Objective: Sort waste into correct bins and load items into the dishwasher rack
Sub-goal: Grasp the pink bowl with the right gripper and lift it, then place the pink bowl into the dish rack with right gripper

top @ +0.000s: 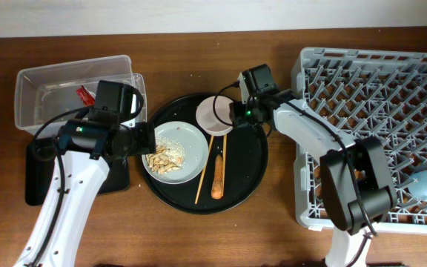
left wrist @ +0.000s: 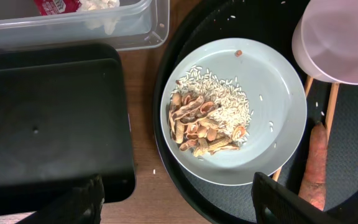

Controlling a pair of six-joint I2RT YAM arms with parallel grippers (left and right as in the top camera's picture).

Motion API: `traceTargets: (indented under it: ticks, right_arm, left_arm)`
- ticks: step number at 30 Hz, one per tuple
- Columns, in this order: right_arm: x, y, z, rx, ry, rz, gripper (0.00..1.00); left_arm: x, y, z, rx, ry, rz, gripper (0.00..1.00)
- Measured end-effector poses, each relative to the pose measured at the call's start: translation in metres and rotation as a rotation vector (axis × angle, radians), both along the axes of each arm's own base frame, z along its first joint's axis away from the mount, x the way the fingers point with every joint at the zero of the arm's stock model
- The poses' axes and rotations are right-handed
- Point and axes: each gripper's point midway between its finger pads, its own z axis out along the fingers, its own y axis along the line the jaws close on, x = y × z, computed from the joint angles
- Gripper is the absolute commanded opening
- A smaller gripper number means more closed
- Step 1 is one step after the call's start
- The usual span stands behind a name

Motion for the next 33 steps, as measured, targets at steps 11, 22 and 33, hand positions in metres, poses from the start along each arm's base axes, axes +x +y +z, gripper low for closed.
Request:
traceTargets:
  ticks: [11,22,33]
  right_arm:
    - [-0.008,-0.004,-0.007,-0.011,0.048,-0.038,0.04]
    - [-0.018,-0.096,0.163,-0.079,-0.268,-0.198,0.04]
    - [-0.071,-0.300,0.276,-0.617,-0.515,-0.670,0.04]
  left_arm:
    - [0.000,0.000,0.000,0.000,0.000,0.000,0.75]
    - [0.000,0.000,0.000,0.000,0.000,0.000,0.76]
    - [0.000,0.000,0.000,0.000,0.000,0.000,0.76]
